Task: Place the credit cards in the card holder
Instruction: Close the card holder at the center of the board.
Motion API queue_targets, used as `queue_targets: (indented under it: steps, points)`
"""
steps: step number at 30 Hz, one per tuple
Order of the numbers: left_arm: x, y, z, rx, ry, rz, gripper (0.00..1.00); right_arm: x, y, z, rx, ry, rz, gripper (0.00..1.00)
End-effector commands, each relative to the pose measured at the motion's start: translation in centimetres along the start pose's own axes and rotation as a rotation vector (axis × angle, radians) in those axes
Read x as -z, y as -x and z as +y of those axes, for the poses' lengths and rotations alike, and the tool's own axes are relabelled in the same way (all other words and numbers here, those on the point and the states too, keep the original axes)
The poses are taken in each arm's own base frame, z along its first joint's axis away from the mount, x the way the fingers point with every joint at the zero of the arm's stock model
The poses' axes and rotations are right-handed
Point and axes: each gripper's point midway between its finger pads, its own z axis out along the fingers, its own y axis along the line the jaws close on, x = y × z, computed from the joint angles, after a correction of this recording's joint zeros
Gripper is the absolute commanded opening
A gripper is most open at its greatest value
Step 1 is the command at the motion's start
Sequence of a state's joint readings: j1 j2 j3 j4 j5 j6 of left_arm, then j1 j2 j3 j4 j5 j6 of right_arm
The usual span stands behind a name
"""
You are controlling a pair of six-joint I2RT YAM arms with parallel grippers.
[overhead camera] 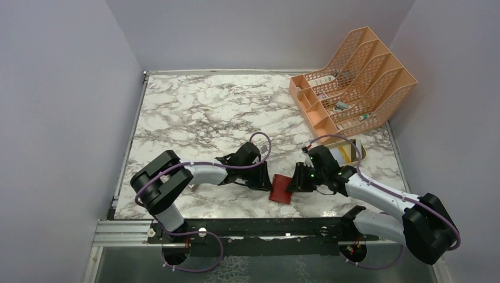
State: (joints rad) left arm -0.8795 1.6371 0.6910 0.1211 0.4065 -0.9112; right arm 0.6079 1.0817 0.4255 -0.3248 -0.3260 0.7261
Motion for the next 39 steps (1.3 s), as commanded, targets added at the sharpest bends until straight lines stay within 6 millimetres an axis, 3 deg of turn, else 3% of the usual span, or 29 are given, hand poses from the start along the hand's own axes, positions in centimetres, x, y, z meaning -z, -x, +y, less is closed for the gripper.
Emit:
queue_targets:
  steps: [1, 15, 22, 39]
  points:
    - [-0.3, -0.1, -0.8, -0.004, -0.045, 0.009, 0.28, -0.3, 0.7, 0.5, 0.024, 0.017, -0.018, 0.25]
    - [-1.1, -0.1, -1.0, 0.0, -0.06, 0.03, 0.27, -0.4, 1.1, 1.3, 0.042, 0.045, -0.018, 0.21]
    - [-1.1, -0.3, -1.2, -0.002, -0.075, 0.033, 0.26, -0.8, 0.6, 0.5, 0.024, 0.023, -0.006, 0.14]
    - [-1.9, -1.0, -0.7, -0.007, -0.088, 0.065, 0.25, -1.6, -0.5, -2.6, -0.018, -0.166, 0.105, 0.12]
